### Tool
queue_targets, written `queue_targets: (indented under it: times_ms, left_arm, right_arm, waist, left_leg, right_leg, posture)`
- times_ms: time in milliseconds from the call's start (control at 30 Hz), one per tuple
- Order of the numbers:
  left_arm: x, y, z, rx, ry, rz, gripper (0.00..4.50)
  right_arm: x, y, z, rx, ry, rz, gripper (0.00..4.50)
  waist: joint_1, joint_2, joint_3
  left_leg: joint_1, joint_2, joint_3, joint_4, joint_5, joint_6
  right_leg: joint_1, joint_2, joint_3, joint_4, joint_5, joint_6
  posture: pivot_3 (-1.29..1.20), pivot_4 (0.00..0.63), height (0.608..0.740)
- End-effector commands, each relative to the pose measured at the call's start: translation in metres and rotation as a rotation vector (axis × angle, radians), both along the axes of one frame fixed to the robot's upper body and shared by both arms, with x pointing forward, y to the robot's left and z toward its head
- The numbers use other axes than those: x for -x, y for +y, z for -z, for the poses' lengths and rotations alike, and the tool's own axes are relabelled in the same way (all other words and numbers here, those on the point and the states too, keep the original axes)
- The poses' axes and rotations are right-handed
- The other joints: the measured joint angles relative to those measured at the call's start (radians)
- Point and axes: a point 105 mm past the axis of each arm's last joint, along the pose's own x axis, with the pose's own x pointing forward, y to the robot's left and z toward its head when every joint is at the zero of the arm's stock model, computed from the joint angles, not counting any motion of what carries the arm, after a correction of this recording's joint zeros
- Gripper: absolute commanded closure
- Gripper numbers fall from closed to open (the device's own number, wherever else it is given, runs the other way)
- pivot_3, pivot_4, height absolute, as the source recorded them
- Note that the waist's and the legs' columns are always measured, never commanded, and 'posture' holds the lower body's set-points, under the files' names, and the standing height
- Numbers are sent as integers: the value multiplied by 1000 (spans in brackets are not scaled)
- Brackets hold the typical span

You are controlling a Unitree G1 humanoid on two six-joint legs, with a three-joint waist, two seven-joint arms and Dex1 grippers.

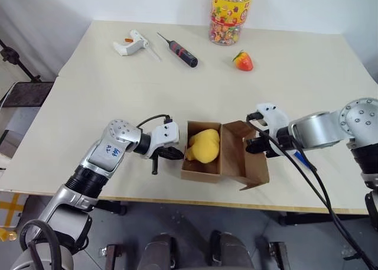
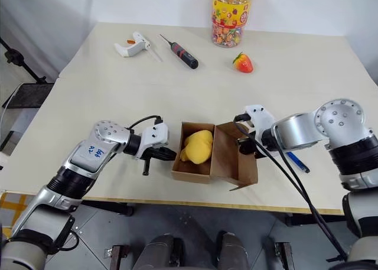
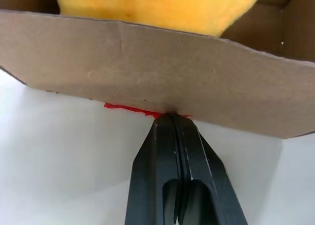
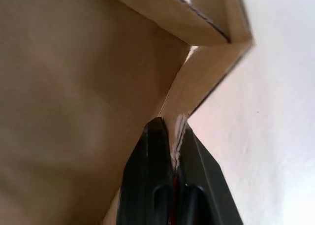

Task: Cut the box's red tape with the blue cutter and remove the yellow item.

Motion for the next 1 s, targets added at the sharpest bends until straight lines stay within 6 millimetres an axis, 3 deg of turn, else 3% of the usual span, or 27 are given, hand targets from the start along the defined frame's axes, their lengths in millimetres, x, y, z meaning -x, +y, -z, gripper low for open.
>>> queue_targets:
  times_ms: [33,133,333,367,533,633,800,1000]
  left_arm:
    - [-12,-2,-7,29,-60,-54,4500]
    - [-20,3,-8,38,-68,-95,4500]
    - [-29,16,-19,53,-80,-144,2913]
    - [-30,20,-22,56,-86,-153,2472]
    - [-33,34,-37,74,-111,-190,1046]
    - [-28,39,-75,137,-164,-181,122]
    - [-17,0,-123,289,-215,-82,55]
    - [-5,-36,-114,225,-206,95,55]
  right_arm:
    - [-8,0,-13,-8,-141,-15,4488]
    - [-5,-8,-13,-30,-153,-42,3894]
    - [-10,-30,-23,-39,-237,-48,2068]
    - [-10,-33,-25,-42,-250,-56,1565]
    - [-10,-50,-35,-17,-300,-66,0]
    - [2,-74,-73,1,-411,-95,0]
    - [27,-73,-93,-27,-486,-239,0]
    - [54,-54,-94,-47,-585,-434,0]
  waist:
    - [3,0,0]
    - [3,0,0]
    - [-1,0,0]
    - [-1,0,0]
    - [-3,0,0]
    - [4,1,2]
    - [21,1,2]
    - [20,1,2]
  left_leg:
    - [0,0,0,0,0,0]
    - [-1,0,0,2,0,1]
    - [0,0,0,1,0,1]
    - [0,-1,0,1,0,1]
    - [0,-1,0,1,0,1]
    - [-1,-1,1,1,0,1]
    - [-2,-2,-1,2,-1,2]
    - [0,-3,0,2,-1,2]
  right_leg:
    - [0,0,0,0,0,0]
    - [1,0,0,0,1,1]
    - [0,0,0,0,1,1]
    - [0,1,0,0,1,1]
    - [0,1,0,0,1,1]
    - [-1,1,0,0,1,1]
    - [0,0,0,-2,1,3]
    - [2,1,2,-2,2,4]
  posture:
    - [0,150,740]
    - [0,150,740]
    - [0,150,740]
    - [0,150,740]
    - [0,150,740]
    - [0,150,740]
    - [0,150,740]
    - [0,150,740]
